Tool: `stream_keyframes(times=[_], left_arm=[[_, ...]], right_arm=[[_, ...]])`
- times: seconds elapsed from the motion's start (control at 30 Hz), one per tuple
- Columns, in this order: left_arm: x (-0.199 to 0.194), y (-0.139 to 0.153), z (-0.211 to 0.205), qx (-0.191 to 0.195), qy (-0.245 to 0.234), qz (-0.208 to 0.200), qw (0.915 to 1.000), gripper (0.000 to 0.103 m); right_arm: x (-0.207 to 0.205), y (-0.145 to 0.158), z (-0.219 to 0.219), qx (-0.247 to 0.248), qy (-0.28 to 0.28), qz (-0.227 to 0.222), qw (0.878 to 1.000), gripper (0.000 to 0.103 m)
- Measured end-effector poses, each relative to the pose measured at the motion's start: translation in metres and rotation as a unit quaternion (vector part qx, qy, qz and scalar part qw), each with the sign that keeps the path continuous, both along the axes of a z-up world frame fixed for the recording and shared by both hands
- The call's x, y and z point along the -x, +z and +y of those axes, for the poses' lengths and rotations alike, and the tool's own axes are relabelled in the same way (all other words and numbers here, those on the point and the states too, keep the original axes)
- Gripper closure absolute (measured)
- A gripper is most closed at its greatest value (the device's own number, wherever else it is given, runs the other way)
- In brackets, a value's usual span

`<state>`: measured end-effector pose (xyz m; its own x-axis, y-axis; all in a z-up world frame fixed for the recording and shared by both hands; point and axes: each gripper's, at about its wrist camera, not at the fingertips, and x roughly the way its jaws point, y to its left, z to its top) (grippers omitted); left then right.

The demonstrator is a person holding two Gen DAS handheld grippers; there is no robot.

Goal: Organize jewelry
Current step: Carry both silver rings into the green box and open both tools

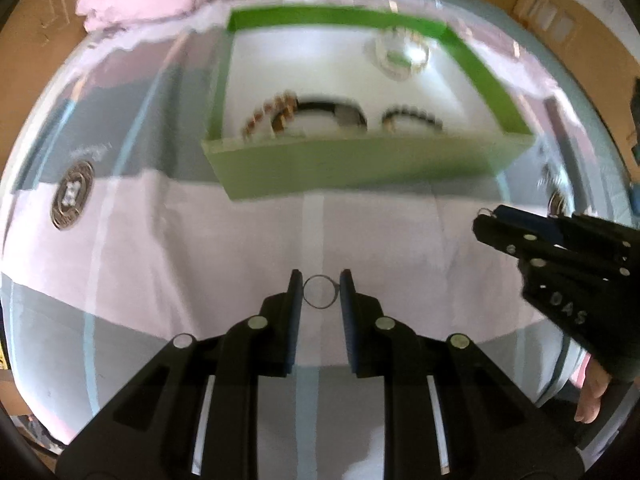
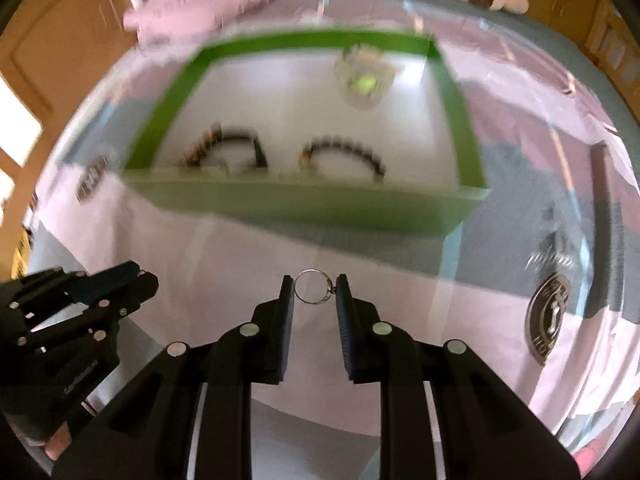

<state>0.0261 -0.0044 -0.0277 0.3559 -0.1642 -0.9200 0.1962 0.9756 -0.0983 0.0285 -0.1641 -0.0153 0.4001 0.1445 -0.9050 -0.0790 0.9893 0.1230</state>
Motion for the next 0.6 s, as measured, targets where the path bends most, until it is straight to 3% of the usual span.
stream_keyframes(times=[0.13,0.27,0.43,0.6], left_arm=[[-0.005,0.031,0.013,0.016,0.019,-0.046,0.9986,0.085],[-0.025,0.047,0.014,0.035,0.039,-0.077,0.9956,0.085],[-0.062,0.037,-0.002,0.054,0.058,-0.095,0.9923,0.085],[-0.089,0.020,-0.006,0.046,0.067,-0.090,0.9926,0.084]], right_arm=[[0.001,0.036,-0.020,-0.046,-0.035,-0.067,0.996,0.082],[-0.011,0.050,-0.037,-0.086,-0.066,-0.112,0.988,0.082],[-0.039,0.034,-0.034,-0.102,-0.085,-0.109,0.985,0.082],[-0.064,0.008,-0.023,-0.090,-0.080,-0.089,0.989,0.082]])
